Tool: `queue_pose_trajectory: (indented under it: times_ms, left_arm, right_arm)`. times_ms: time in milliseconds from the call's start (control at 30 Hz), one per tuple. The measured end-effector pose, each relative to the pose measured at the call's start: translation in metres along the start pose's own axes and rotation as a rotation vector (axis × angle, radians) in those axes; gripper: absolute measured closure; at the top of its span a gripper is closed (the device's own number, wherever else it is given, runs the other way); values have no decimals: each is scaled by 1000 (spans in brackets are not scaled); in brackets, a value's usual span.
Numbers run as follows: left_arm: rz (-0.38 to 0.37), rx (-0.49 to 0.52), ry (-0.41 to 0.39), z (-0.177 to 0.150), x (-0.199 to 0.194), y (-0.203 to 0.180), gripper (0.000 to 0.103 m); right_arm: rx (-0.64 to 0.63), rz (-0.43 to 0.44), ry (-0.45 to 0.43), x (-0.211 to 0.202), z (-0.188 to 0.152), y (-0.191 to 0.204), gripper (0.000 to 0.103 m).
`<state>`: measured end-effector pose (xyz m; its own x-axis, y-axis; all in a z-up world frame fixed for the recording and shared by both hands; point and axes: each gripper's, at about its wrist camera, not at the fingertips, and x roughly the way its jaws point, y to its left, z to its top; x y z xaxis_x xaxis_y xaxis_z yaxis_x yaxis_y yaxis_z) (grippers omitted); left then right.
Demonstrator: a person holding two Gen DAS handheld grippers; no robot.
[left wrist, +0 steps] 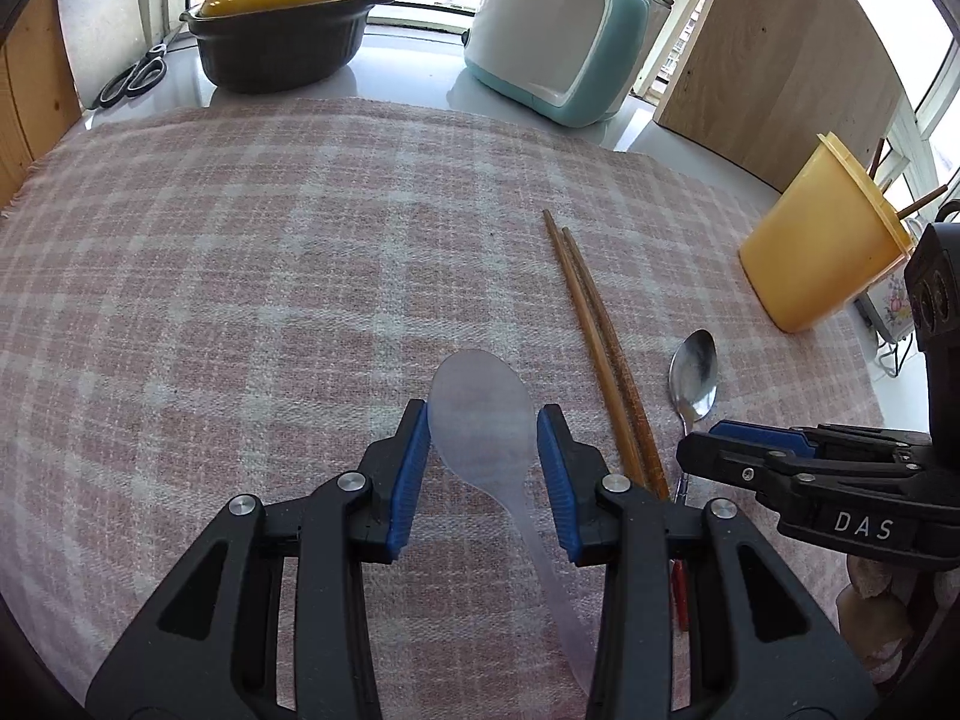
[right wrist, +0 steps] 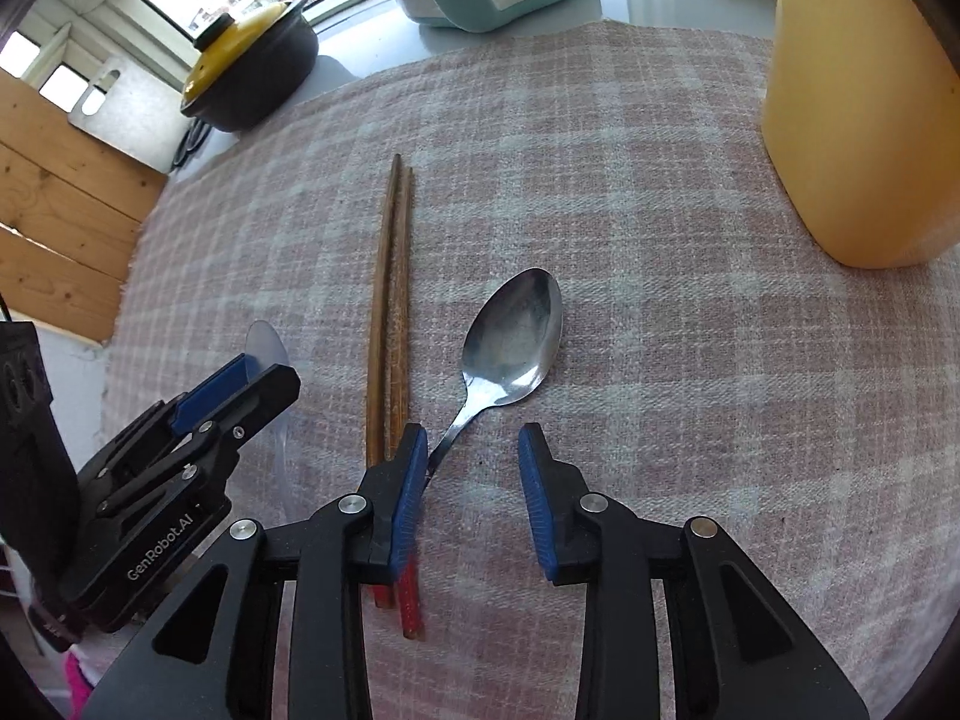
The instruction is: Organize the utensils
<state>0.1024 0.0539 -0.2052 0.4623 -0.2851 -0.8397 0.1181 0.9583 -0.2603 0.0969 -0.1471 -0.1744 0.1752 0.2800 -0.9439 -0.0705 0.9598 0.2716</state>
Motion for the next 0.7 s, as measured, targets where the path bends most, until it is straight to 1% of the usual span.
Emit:
queue_pose_trajectory:
  times_ms: [100,167,200,233,300,333,533,600,700]
  left_arm:
    - [-3,-19,-6,-1,-3,6,66]
    - [-4,-21,-9,-1,-4,8,66]
    - [-5,-20,-9,-1,-5,8,66]
    - [-6,-20,-10,-1,-5,8,66]
    - [-11,-20,-12,-1,-6,8,66]
    - [-12,-20,-14,-1,-7,8,66]
    - [-16,-20,-12,0,-6,6,66]
    - [-20,-17,-5,0,-4,5,66]
    - [-22,-9,-3,0,-4,3,66]
  right_arm:
    - [-69,-75,-4,4,4,15,73]
    - [-162,-126,11,8,5,26,74]
    - [-205,-140,22,9,5,30,75]
    - [-239,-148,35,8,4,31,85]
    - [-285,-143,66,7,5,26,94]
    - [-293,-131,79,6,6,23,97]
    - [-308,-104,131,0,9,-1,98]
    - [-311,-112,141,1,13,0,98]
    - [-360,-138,132,4,15,8,98]
